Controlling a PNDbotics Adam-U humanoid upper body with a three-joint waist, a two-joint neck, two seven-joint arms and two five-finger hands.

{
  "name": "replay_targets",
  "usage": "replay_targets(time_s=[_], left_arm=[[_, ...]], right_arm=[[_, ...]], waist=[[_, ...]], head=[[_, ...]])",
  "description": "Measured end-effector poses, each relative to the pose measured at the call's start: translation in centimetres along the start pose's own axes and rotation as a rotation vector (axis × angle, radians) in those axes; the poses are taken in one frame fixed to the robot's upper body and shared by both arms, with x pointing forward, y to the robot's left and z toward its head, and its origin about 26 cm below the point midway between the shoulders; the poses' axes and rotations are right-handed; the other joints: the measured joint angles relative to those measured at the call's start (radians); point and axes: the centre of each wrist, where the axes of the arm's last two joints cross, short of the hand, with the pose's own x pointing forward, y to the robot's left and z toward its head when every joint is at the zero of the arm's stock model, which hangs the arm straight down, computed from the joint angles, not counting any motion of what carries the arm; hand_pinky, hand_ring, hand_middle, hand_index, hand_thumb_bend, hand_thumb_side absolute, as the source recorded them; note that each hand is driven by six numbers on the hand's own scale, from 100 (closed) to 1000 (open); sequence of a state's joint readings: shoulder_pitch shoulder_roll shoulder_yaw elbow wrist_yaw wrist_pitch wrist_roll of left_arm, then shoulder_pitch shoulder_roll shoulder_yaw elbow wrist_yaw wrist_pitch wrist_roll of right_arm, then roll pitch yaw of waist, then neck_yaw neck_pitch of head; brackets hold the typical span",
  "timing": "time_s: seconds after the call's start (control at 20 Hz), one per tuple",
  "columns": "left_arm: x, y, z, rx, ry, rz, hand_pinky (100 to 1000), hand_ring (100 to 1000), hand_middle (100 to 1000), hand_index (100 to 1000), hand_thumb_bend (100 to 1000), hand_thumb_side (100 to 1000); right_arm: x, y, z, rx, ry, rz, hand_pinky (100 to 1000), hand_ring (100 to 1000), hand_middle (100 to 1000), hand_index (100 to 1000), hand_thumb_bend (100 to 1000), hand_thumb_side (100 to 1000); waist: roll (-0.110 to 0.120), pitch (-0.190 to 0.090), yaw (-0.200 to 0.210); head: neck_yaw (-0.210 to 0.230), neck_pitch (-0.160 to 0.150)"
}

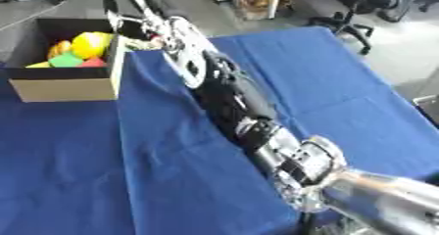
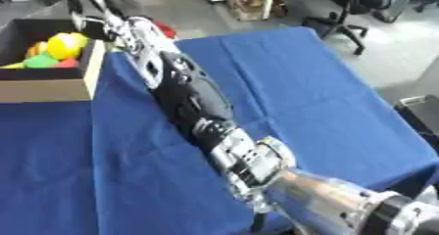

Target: Pick up objects on the table and place them in the box.

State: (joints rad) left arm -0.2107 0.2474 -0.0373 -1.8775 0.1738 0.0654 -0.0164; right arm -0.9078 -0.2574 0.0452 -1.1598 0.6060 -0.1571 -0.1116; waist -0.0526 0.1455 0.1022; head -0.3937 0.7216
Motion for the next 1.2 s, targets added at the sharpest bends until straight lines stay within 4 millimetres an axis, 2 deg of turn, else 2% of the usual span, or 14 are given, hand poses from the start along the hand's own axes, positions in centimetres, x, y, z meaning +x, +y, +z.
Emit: replay_targets(time_s=[0.1,0.4,0.6,0.9,1.15,1.2], left_arm=[[-0.2,0.2,0.2,0.008,0.008,-0.017,748,666,664,862,100,776],[-0.8,0.6,0.5,0.019,0.02,-0.072,753,681,683,873,100,780],[-1.0,0.8,0.6,0.023,0.025,-0.105,754,689,691,878,100,782],[-1.4,0.8,0.9,0.023,0.032,-0.132,758,695,697,882,100,788],[-1.7,0.8,1.0,0.014,0.04,-0.154,759,697,700,886,100,785],[-1.8,0.7,1.0,0.013,0.04,-0.155,759,697,700,887,100,785]], right_arm=[[-1.1,-0.6,2.7,0.015,0.029,-0.089,794,726,815,966,100,111],[-3.4,-1.1,11.5,0.02,0.151,-0.309,774,699,777,930,100,319],[-4.3,-1.2,16.1,-0.025,0.235,-0.404,766,686,754,903,100,405],[-3.9,-0.2,19.4,-0.083,0.297,-0.504,758,674,728,874,100,463],[-3.7,0.5,21.1,-0.114,0.345,-0.557,747,646,694,852,100,462],[-3.7,0.5,21.3,-0.118,0.353,-0.563,745,643,690,850,100,427]], waist=[[-0.007,-0.001,-0.022],[-0.012,-0.001,-0.05],[-0.012,-0.001,-0.06],[-0.011,0.001,-0.069],[-0.011,0.001,-0.08],[-0.011,0.001,-0.08]], head=[[0.04,0.012],[0.125,0.03],[0.183,0.042],[0.281,0.044],[0.324,0.044],[0.332,0.044]])
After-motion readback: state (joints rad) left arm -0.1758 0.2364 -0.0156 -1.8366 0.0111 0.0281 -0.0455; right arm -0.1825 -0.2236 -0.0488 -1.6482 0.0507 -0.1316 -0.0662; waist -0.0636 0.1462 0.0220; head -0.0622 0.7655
